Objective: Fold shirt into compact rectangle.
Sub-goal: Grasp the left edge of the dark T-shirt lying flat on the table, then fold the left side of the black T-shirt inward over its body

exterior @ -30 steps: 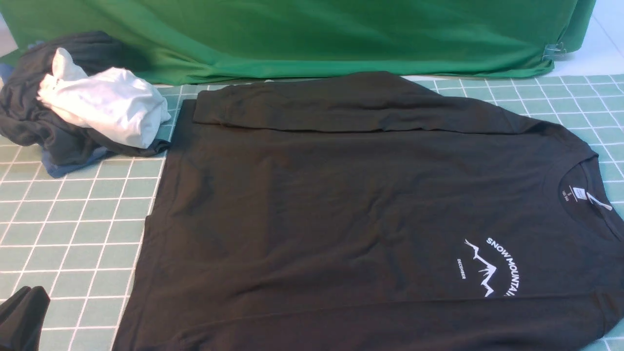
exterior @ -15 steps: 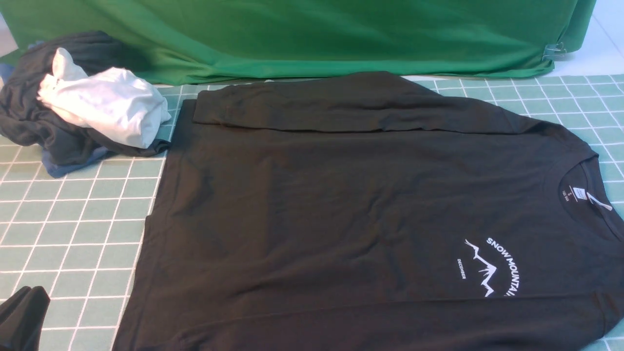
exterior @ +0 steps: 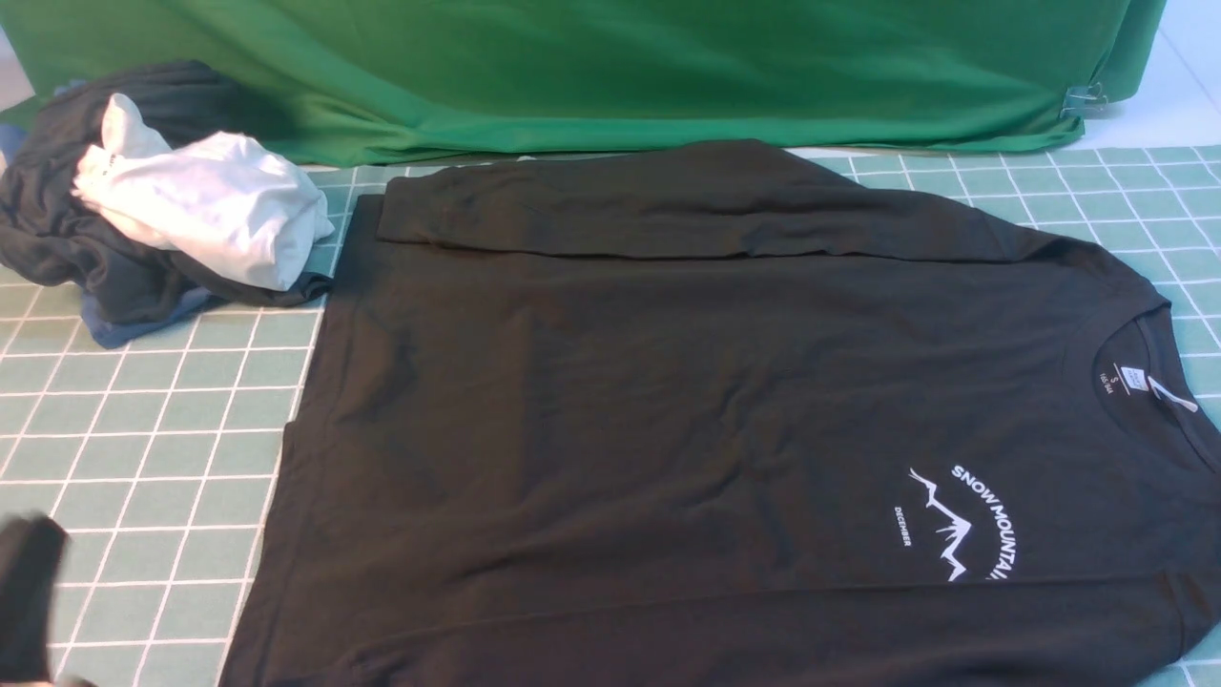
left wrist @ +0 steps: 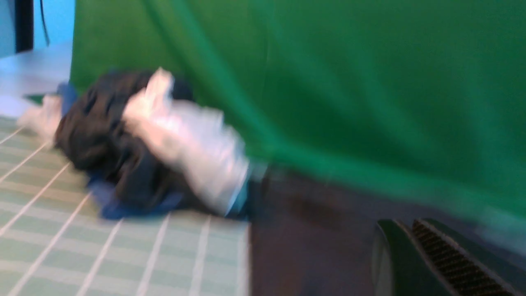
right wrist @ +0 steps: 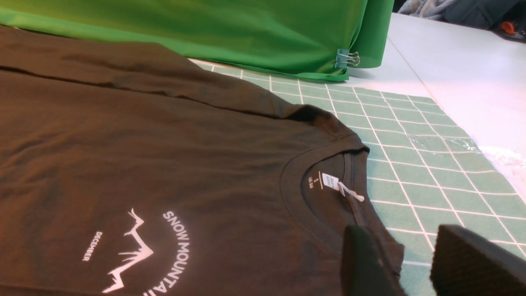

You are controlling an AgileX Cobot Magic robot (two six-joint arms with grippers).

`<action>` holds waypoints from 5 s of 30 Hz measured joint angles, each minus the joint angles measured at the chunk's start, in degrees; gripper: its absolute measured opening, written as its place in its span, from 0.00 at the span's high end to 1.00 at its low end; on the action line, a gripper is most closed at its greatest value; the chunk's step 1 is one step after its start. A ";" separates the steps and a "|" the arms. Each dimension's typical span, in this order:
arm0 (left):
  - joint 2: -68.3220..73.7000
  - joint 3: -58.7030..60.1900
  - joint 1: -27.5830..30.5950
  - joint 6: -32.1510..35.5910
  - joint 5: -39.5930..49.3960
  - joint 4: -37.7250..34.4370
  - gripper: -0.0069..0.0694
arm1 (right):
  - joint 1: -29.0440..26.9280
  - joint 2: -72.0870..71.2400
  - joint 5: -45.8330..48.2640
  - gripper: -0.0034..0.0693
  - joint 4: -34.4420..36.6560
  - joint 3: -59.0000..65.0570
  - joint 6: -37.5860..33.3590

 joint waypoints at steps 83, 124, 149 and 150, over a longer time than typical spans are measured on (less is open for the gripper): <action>78.68 -30.93 -23.86 -22.03 36.45 24.35 0.28 | 0.00 37.74 30.90 0.90 20.93 -37.10 -7.55; 66.90 -42.01 -23.93 -18.99 52.03 20.42 0.90 | 0.00 37.74 31.45 0.87 22.91 -37.10 -7.66; 91.13 -64.08 -14.25 -17.84 42.78 33.46 0.90 | 0.00 37.74 31.58 0.85 24.06 -37.10 -7.66; 91.48 -64.08 -14.25 -17.77 42.40 33.46 0.90 | 0.00 37.74 31.64 0.85 24.06 -37.10 -7.66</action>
